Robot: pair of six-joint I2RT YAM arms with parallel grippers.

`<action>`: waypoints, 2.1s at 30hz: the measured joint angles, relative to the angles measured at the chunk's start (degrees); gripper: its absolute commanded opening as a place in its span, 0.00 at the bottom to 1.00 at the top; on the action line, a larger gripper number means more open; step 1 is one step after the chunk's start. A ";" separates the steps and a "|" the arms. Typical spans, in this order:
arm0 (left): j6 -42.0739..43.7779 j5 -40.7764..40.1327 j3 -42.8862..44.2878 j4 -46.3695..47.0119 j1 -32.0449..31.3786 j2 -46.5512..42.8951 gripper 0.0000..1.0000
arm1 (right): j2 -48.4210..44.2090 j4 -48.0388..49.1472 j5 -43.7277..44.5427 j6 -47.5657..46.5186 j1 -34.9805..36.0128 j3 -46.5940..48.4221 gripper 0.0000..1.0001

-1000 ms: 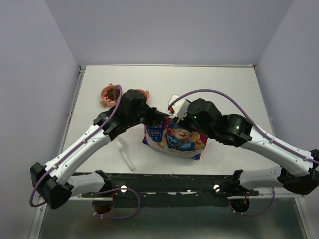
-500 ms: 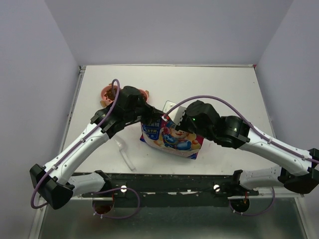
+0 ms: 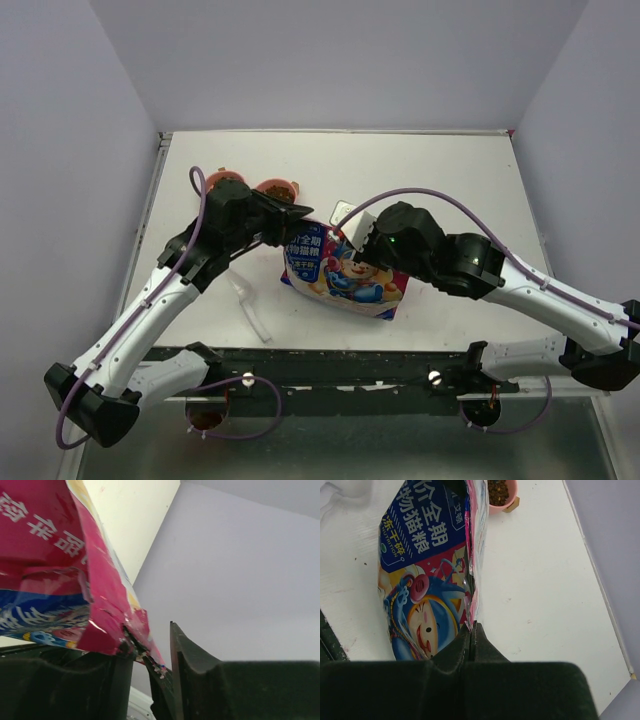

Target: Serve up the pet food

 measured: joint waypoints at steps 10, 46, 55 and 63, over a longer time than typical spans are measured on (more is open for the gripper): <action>1.79 -0.50 -1.62 0.11 2.19 -0.72 0.28 | 0.28 -0.02 -0.20 0.72 0.00 0.26 0.35; 6.19 0.07 -0.22 -1.88 4.57 -0.59 0.14 | 18.01 7.28 10.45 -6.60 2.69 10.27 0.00; 8.74 0.09 1.64 -3.76 5.64 -0.39 0.30 | 18.23 4.68 7.74 -5.42 2.69 12.22 0.00; 9.53 0.07 1.73 -4.20 5.84 0.11 0.00 | 18.23 4.39 7.26 -5.62 2.62 12.28 0.12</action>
